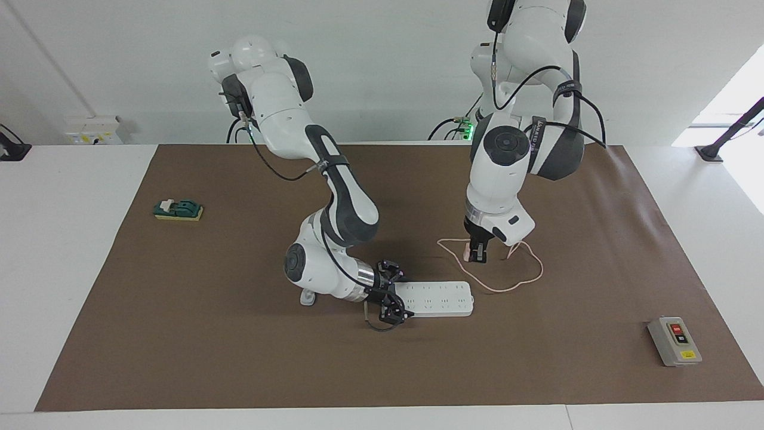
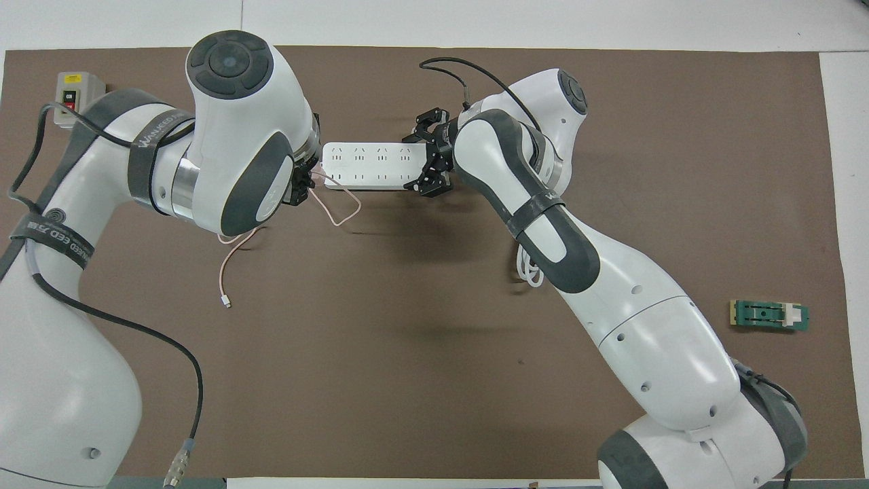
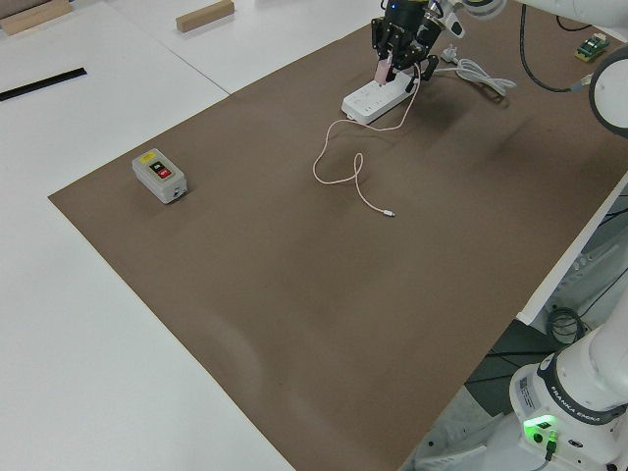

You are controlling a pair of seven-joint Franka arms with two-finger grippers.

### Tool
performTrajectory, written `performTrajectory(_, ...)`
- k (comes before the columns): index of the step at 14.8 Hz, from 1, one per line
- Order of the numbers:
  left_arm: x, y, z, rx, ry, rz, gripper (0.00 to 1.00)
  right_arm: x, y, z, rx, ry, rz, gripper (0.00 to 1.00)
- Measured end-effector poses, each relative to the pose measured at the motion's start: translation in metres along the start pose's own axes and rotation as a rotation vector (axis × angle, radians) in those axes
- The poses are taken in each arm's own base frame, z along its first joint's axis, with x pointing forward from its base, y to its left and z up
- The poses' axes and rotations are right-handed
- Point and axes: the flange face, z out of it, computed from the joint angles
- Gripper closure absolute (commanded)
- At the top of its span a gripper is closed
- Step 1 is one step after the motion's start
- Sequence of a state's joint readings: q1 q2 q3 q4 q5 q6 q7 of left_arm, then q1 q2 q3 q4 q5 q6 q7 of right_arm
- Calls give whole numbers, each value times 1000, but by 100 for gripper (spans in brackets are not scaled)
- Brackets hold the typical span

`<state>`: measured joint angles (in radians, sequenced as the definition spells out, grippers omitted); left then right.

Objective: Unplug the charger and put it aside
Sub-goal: 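Pull the charger out with the left gripper while the right gripper withdraws, then lower the charger onto the mat with the left gripper and release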

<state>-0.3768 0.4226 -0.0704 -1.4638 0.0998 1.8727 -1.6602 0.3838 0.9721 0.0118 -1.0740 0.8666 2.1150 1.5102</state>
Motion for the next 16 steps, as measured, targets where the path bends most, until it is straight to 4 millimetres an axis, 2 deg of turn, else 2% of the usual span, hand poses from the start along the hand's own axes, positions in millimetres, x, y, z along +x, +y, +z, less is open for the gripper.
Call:
performTrajectory(3, 10, -3, -13, -12, 5, 260, 100, -7, 1, -10, -5, 53, -54, 0)
performTrajectory(5, 17, -6, -25, -26, 11, 420, 100, -25, 5, -28, -7, 117, -123, 0)
performTrajectory(6, 28, -10, -35, -36, 17, 499, 100, -36, 8, -43, -19, 146, -153, 0)
performTrajectory(7, 43, -16, -44, -44, 23, 558, 100, -43, 10, -61, -31, 167, -171, 0)
performTrajectory(9, 85, -35, -60, -53, 37, 676, 100, -53, 14, -115, -58, 207, -201, 0)
performTrajectory(10, 108, -49, -65, -62, 48, 739, 100, -54, 17, -145, -75, 220, -220, 0)
performTrajectory(12, 154, -85, -67, -111, 60, 866, 100, -40, 24, -200, -127, 230, -275, 0)
performTrajectory(14, 188, -119, -54, -146, 42, 993, 100, -15, 31, -244, -193, 251, -355, 0)
performTrajectory(15, 198, -131, -43, -149, 32, 1048, 100, -4, 34, -262, -220, 277, -400, 0)
performTrajectory(16, 205, -142, -21, -159, 16, 1129, 100, 2, 40, -282, -247, 331, -466, 0)
